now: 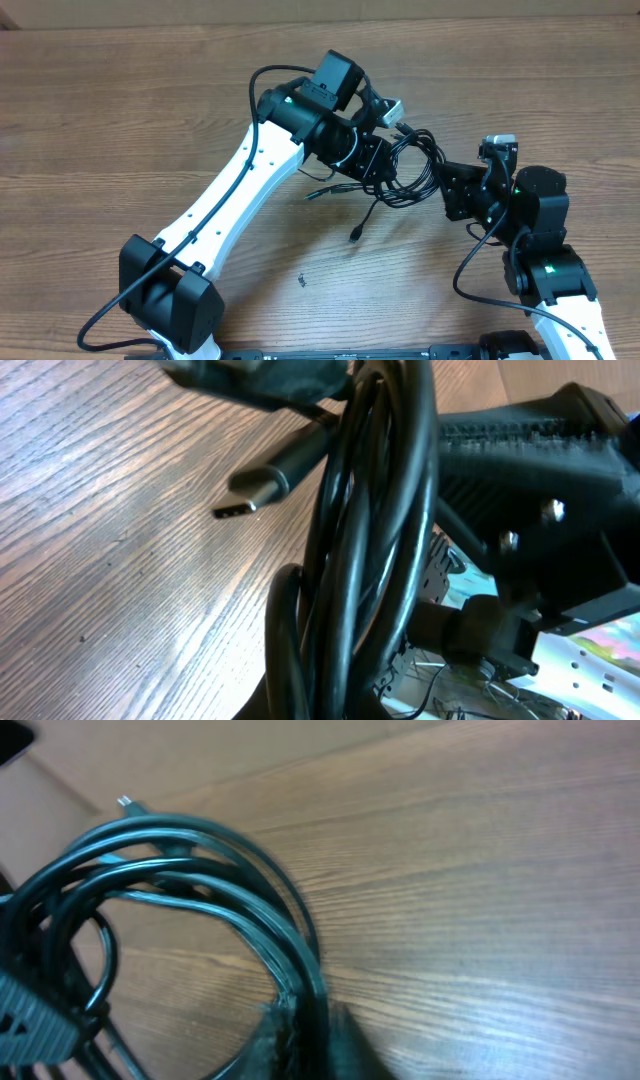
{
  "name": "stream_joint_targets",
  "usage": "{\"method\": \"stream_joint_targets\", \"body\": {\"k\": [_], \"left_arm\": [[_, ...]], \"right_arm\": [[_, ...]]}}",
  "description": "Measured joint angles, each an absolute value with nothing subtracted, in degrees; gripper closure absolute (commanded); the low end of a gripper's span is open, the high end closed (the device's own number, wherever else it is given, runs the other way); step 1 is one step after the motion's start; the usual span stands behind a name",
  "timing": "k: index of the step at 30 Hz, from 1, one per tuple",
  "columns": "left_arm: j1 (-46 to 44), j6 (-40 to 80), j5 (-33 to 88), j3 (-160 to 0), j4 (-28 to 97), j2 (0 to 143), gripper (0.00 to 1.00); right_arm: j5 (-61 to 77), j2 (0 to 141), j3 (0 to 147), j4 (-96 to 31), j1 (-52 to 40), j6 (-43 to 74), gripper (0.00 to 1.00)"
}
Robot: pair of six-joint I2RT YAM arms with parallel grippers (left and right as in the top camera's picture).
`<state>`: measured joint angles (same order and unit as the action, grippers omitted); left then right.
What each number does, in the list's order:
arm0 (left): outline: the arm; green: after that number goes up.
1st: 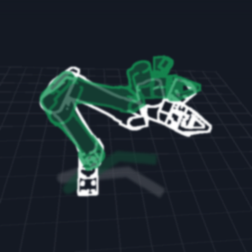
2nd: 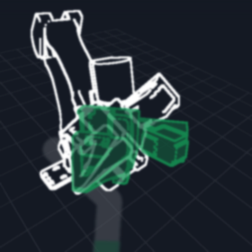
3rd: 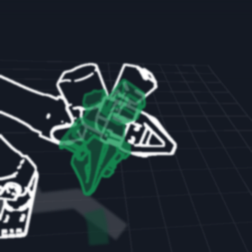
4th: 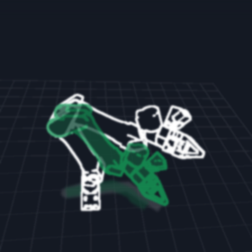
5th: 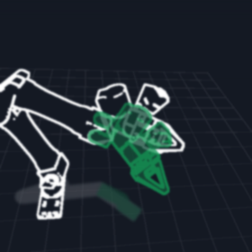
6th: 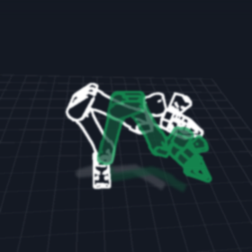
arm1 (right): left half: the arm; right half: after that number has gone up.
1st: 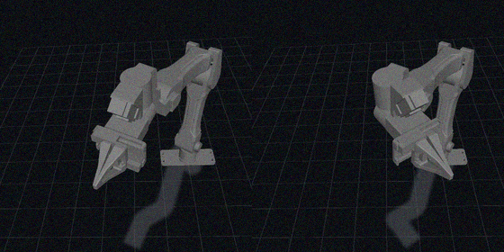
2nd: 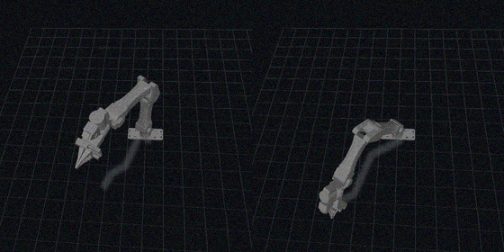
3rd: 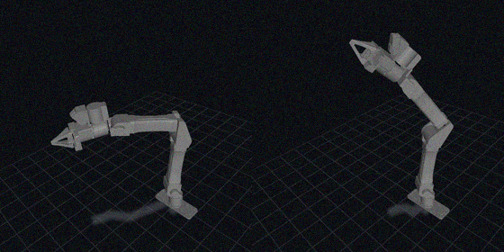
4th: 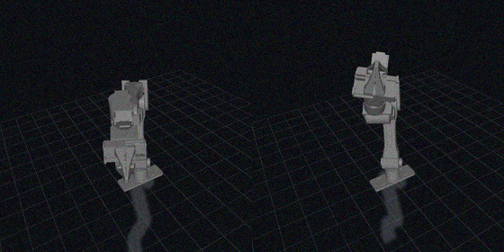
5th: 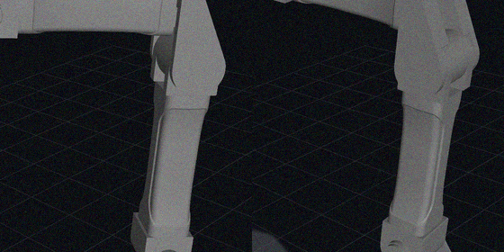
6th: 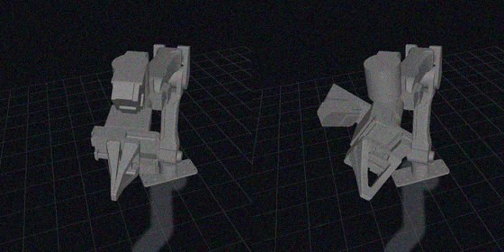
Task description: Untangle cables
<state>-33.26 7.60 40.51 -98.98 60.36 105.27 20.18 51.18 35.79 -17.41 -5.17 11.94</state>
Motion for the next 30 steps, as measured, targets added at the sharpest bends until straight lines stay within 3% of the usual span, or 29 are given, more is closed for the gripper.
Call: {"method": "stream_joint_targets", "body": {"k": [11,22,24,25,27,30], "left_arm": [[-32.40,7.57,40.56,-98.98,59.29,105.27,0.96],[-28.84,7.60,32.80,-98.98,57.36,105.27,0.96],[-27.94,7.60,31.62,-98.98,57.60,105.27,0.96],[-27.53,7.57,31.14,-98.98,57.82,105.27,0.96],[-27.00,7.57,31.05,-98.98,58.87,105.27,0.96],[-27.35,7.60,33.69,-98.98,58.96,105.27,0.96]], "right_arm": [[20.67,51.18,35.79,-17.67,-5.19,11.77,0.96],[27.00,51.18,35.79,-17.82,-5.39,9.17,0.96],[26.57,51.18,35.79,-17.82,-5.39,9.08,0.77],[26.35,51.18,35.79,-17.91,-5.39,9.28,0.62],[25.87,51.18,35.79,-18.02,-5.39,8.64,0.45],[25.52,51.18,35.79,-18.02,-5.39,8.75,0.42]]}}
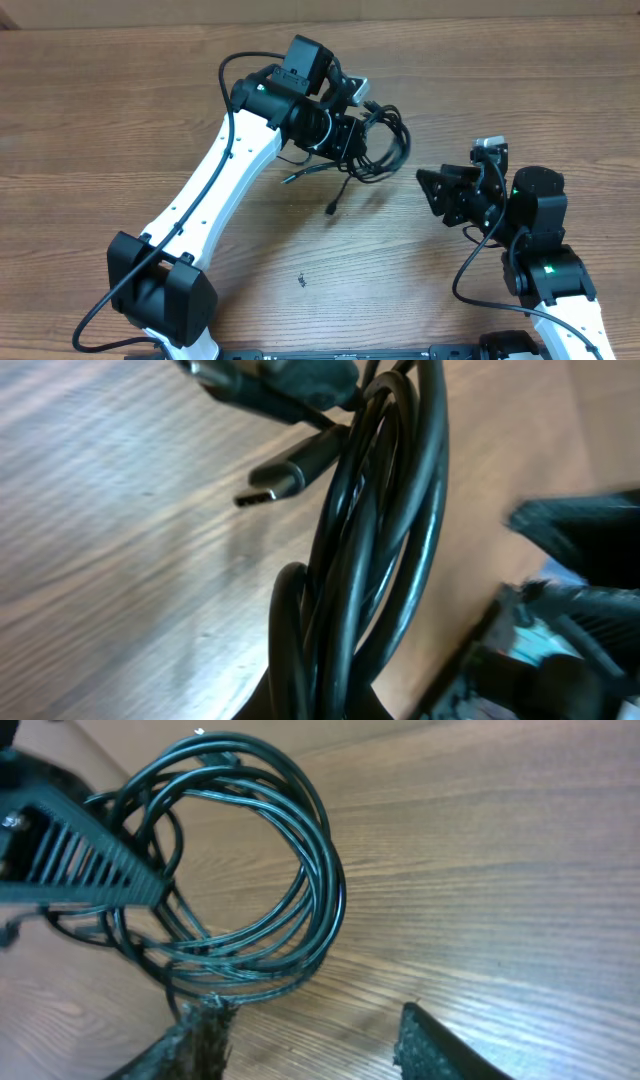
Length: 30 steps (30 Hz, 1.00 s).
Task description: Untangle cables
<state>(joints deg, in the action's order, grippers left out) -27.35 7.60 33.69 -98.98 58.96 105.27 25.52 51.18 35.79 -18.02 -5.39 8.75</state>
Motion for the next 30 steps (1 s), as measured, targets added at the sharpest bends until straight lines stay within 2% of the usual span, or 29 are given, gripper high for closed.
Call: {"method": "stream_joint_targets", "body": {"k": [12,20,25,30], "left_arm": [[-28.47,8.69,42.68,-98.98,58.70,105.27,0.96],[-23.31,12.12,46.35,-98.98,58.43,105.27,0.96],[-19.77,14.31,56.60,-98.98,56.27,105.27,0.96],[-19.07,14.92,66.00,-98.98,54.63,105.27,0.96]], "right_arm": [[21.54,51.18,35.79,-19.57,-5.39,8.97,0.45],[19.99,51.18,35.79,-17.93,-5.39,12.16,0.45],[22.94,51.29,35.79,-10.35,-5.39,23.97,0.48],[30.11,51.29,35.81,-3.09,-5.39,35.86,0.59]]}}
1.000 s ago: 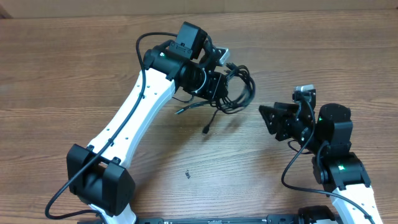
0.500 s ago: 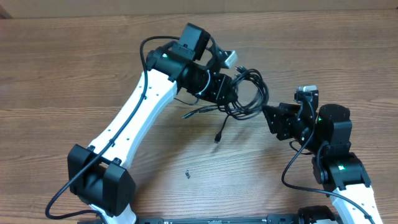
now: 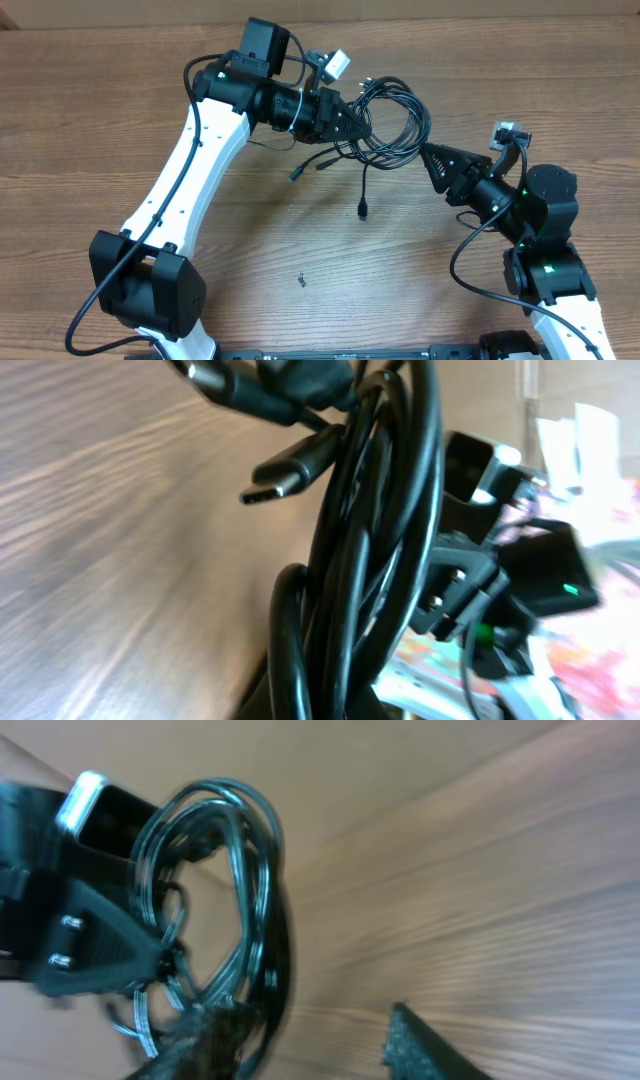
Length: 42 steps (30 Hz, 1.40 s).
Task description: Untangle cables
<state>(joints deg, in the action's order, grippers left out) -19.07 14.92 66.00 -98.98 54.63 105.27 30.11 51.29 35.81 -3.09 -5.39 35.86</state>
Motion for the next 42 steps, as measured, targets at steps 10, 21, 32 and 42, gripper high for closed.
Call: {"method": "stream_joint_targets", "body": {"k": [10,21,32,42], "left_arm": [[-17.12,18.33,79.02,-98.98,53.98,105.27,0.96],[-15.20,21.10,81.08,-98.98,52.51,105.27,0.96],[-8.23,24.08,66.89,-98.98,50.70,105.27,0.96],[-6.76,24.93,73.49,-98.98,50.81,105.27,0.96]], "right_arm": [[44.82,51.29,35.88,10.09,-5.34,46.85,0.93],[48.69,51.29,35.88,11.94,-5.34,48.05,0.96],[49.15,51.70,35.88,9.78,-5.63,47.27,0.96],[49.30,51.70,35.88,9.39,-5.63,43.48,0.75]]}}
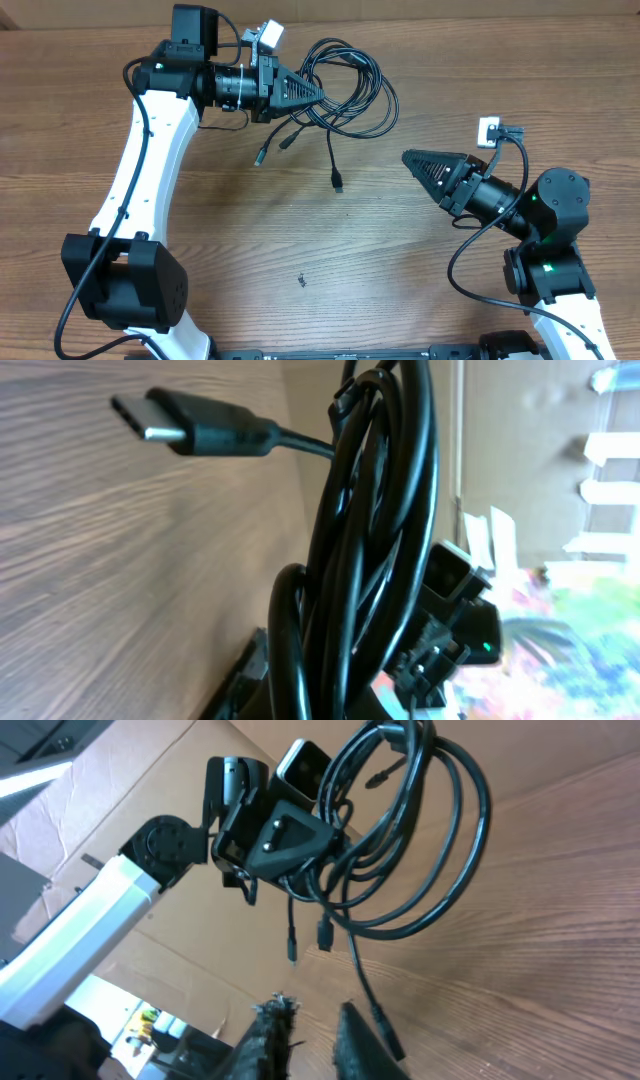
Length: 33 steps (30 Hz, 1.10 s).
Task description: Untangle cables
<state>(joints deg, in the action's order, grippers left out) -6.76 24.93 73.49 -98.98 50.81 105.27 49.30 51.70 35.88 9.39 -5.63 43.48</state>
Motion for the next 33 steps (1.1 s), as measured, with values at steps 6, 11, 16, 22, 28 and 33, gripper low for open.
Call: {"method": "stream_joint_targets", "body": {"k": [6,11,16,22,28,33], "left_arm": [[-7.79,21.82,79.75,-98.98,51.37,105.27,0.96],[-9.04,16.67,81.95,-98.98,56.73,105.27,0.96],[-12.03,11.84,82.02,-98.98,60.03,105.27,0.96],[-14.68,10.39,80.01,-98.98,60.10,105.27,0.96],[-15.14,10.28,78.48,-98.98,60.10,105.27,0.96],[-14.09,10.74,75.72,-98.98,58.13,105.27,0.96]], "right_arm": [[46.89,51.70,35.92,7.14,-5.63,39.66,0.45],[40.40,51.70,35.92,6.66,-5.63,38.37,0.37],[37.80,51.70,35.92,6.85,-5.63,37.87,0.38],[37.08,51.70,35.92,6.85,-5.63,37.60,0.92],[37.06,51.70,35.92,6.76,-5.61,36.36,0.96],[37.63,51.70,35.92,4.82,-5.63,36.18,0.96]]}}
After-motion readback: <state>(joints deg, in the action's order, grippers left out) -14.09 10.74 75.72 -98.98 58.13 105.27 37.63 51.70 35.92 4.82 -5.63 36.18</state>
